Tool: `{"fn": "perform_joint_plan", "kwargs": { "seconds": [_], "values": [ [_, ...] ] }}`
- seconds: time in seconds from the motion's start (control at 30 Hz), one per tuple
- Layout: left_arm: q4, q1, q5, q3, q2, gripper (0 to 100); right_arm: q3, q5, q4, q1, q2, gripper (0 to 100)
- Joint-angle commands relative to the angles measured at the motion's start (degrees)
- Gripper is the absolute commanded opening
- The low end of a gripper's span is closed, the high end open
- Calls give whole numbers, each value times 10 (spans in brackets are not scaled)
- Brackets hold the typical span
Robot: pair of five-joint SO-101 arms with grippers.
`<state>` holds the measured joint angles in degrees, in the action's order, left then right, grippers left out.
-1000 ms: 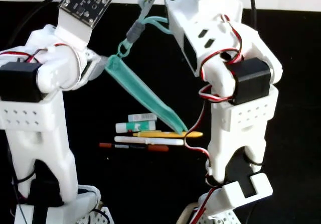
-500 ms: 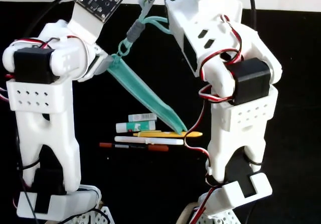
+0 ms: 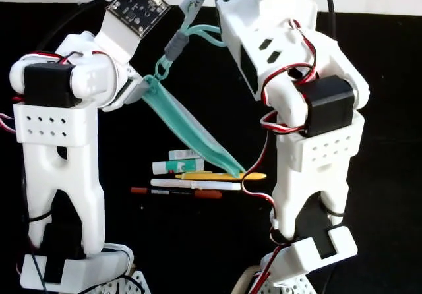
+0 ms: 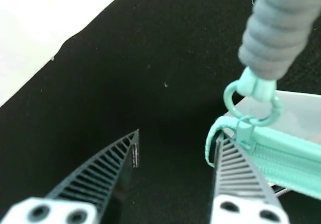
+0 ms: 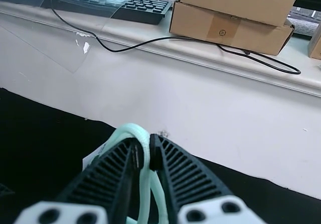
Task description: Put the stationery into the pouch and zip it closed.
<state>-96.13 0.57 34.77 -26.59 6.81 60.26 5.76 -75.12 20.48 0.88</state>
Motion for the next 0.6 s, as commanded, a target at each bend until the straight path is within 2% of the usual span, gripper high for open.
{"fn": "perform_joint_plan", "kwargs": {
  "seconds": [0.0,0.1,0.23,0.4,0.5,0.57],
  "values": [
    [1,29,10,7,-10,200,6,6,-1,-7,-4,8],
    [-5,57,41,28,-9,103,6,6,-1,-8,-4,8],
    [-3,73,47,60,-9,3,6,5,-2,-28,-4,8],
    [-3,60,46,62,-5,6,6,4,-3,-49,-5,8],
    [-4,26,42,53,-4,6,7,4,-22,-56,-6,8],
    [-5,-9,15,40,-4,6,7,4,-38,-57,-6,8]
  ]
}}
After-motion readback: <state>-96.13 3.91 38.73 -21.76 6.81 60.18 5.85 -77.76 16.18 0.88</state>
